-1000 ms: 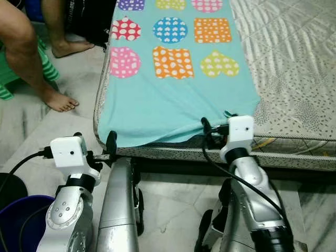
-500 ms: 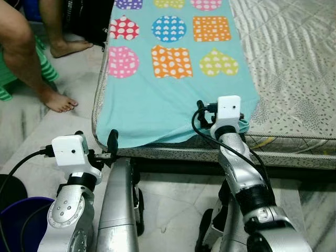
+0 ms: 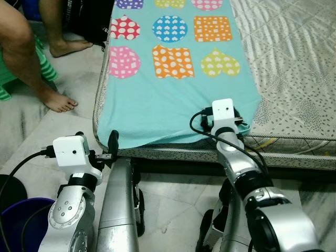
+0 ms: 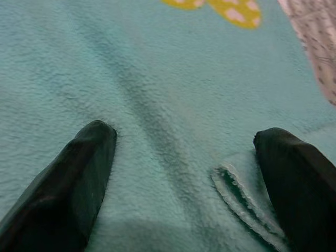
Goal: Clean up the room
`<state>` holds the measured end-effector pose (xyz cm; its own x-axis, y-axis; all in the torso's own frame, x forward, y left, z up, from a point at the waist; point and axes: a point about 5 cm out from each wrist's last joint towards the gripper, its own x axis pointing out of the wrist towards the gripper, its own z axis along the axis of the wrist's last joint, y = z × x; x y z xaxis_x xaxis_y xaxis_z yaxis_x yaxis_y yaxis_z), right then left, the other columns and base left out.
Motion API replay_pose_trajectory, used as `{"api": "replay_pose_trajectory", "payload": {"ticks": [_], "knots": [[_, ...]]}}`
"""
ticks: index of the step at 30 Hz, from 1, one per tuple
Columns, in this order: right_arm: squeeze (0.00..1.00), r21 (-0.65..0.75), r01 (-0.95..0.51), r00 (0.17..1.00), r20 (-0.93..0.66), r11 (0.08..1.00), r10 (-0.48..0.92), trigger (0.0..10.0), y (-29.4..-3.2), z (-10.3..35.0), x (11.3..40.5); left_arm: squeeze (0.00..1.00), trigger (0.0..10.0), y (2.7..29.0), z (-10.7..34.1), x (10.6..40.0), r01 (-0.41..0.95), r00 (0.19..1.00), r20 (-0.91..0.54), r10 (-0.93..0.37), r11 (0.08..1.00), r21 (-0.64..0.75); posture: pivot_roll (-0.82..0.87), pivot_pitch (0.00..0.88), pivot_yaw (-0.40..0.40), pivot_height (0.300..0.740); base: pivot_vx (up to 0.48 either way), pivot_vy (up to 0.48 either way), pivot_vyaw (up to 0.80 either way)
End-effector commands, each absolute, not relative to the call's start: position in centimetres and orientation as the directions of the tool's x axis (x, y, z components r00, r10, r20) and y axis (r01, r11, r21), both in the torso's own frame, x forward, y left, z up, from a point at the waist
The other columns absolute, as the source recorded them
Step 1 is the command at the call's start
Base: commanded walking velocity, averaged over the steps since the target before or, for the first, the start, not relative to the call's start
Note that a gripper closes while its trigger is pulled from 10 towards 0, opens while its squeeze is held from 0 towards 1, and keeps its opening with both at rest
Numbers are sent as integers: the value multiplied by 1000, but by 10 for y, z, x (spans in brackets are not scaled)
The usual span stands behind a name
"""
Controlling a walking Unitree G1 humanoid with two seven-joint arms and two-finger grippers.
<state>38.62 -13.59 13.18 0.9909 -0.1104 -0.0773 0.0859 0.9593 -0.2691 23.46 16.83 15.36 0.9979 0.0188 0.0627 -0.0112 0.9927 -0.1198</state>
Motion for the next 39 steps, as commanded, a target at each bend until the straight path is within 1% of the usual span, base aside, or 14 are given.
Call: {"api": "replay_pose_trajectory", "payload": {"ticks": [1, 14, 22, 25, 27, 35, 39], "knots": [[0, -275, 114, 980, -126, 955, -154, 10000, -146, 118, 381, 0, 10000, 171, 153, 230, -31, 998, 51, 37, 993, -112, 248, 348, -1, 528, 0, 0, 0], [0, -307, 218, 957, -116, 926, -264, 10000, -177, 115, 378, 0, 10000, 172, 152, 232, -29, 998, 50, 35, 994, -109, 242, 339, 6, 528, 0, 0, 0], [0, -296, 210, 957, -131, 932, -257, 10000, -185, 112, 376, 0, 10000, 172, 152, 231, -32, 998, 49, 38, 993, -109, 244, 338, 4, 528, 0, 0, 0], [0, -311, 214, 953, -140, 926, -267, 10000, -196, 109, 373, 0, 10000, 174, 152, 231, -36, 998, 47, 42, 994, -108, 242, 336, 3, 528, 0, 0, 0], [0, -315, 215, 952, -141, 924, -270, 10000, -199, 108, 372, 0, 10000, 174, 152, 231, -37, 998, 46, 42, 994, -108, 242, 336, 3, 528, 0, 0, 0], [0, -349, 281, 931, -127, 894, -342, 10000, -237, 109, 363, 0, 10000, 174, 150, 231, -39, 998, 43, 44, 993, -110, 229, 333, 4, 528, 0, 0, 0], [0, -342, 283, 933, -119, 896, -340, 10000, -242, 109, 361, 0, 10000, 174, 150, 231, -38, 998, 42, 43, 993, -110, 228, 332, 5, 528, 0, 0, 0]]}}
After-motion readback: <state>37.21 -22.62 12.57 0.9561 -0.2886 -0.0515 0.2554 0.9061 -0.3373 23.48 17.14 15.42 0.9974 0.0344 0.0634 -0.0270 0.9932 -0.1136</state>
